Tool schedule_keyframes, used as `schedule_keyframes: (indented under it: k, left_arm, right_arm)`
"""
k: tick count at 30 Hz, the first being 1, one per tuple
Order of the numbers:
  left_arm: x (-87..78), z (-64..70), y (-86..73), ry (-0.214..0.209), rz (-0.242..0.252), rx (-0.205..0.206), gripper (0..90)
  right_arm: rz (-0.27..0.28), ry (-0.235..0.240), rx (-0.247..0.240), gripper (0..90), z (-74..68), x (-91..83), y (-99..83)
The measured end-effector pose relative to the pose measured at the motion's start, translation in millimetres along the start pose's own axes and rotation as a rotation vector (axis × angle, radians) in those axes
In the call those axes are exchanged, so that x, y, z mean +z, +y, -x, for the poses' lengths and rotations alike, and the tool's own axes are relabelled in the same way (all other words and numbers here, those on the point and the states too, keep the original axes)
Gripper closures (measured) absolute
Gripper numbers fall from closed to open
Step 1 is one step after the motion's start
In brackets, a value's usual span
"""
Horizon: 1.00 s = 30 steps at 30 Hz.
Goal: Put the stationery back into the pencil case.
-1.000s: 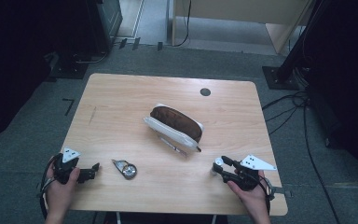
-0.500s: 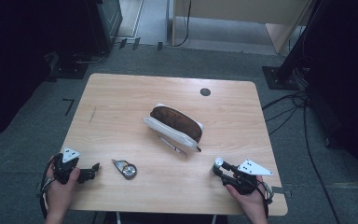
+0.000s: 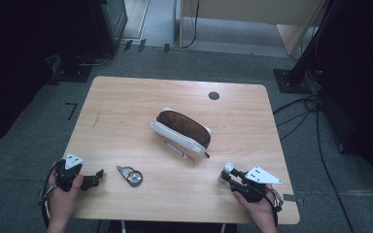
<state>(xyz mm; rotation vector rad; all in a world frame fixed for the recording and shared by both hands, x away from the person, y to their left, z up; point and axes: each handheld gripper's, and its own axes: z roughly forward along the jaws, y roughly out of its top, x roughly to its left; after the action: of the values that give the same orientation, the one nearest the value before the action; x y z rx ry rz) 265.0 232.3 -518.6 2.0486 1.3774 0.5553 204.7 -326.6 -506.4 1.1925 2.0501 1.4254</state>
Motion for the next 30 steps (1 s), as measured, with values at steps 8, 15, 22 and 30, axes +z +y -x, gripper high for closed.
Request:
schedule_keyframes:
  k: [8, 15, 22, 30]
  left_arm:
    - [0.0, 0.0, 0.0, 0.0, 0.0, 0.0, 0.0]
    - [0.0, 0.0, 0.0, 0.0, 0.0, 0.0, 0.0]
    - [0.0, 0.0, 0.0, 0.0, 0.0, 0.0, 0.0]
    - [0.0, 0.0, 0.0, 0.0, 0.0, 0.0, 0.0]
  right_arm:
    - [0.005, 0.005, 0.019, 66.2, -0.6, -1.0, 3.1]
    - [0.022, 0.008, 0.012, 66.2, -0.6, -2.9, 18.1]
    - [0.031, 0.01, 0.009, 66.2, -0.4, -3.3, 36.2]
    - [0.049, 0.007, -0.011, 66.2, 0.7, -4.1, 60.1]
